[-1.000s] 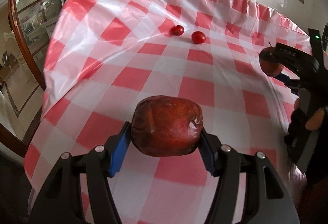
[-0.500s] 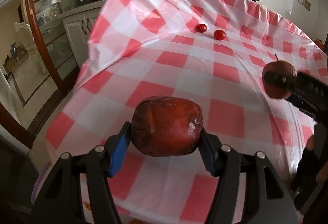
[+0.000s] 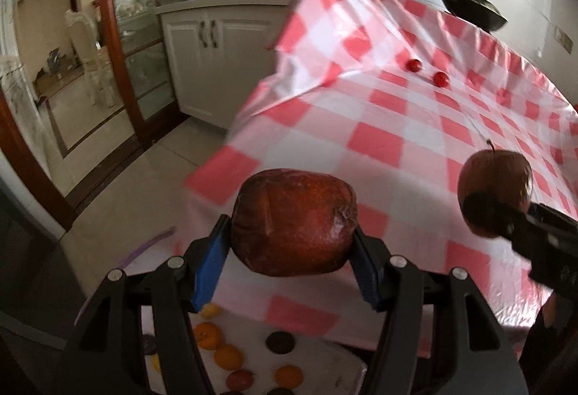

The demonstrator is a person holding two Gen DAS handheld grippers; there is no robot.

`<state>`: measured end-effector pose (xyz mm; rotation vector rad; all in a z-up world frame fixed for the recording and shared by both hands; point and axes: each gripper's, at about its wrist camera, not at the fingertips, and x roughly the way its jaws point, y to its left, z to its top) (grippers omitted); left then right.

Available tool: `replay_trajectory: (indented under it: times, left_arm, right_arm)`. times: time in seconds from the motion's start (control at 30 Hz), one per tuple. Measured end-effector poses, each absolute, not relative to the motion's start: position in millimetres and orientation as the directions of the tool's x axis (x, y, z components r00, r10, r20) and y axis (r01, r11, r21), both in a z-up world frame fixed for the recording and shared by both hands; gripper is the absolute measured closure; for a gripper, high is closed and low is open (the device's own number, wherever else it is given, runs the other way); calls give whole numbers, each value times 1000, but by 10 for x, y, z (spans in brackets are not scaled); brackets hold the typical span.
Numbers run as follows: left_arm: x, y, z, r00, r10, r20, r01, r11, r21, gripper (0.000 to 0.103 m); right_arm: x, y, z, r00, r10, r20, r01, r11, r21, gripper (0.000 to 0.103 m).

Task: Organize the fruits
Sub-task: 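Carry both red apples with both grippers over the white box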

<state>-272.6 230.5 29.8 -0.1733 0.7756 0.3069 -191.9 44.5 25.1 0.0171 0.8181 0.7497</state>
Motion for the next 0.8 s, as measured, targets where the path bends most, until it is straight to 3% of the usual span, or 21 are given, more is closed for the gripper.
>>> replay_trajectory:
  times: [0.27,0.5,0.8]
  left_arm:
    - [-3445,2867,142,635,271,-724,-480,872,-95,41]
    - [-3777,3283,-251,539,302,-786,-582,809,-88,41]
    - [-3775,3461,-1038,331,219,-918,-625,780,-40,41]
  right_arm:
    - [-2575,1042,239,311,682,-662,-818,547,180,39]
    - [-2993,1462,-14,163,669,-725,-916,375,140,39]
    - [-3380,2026,-1003,60,396,-916,-978,209,26,39]
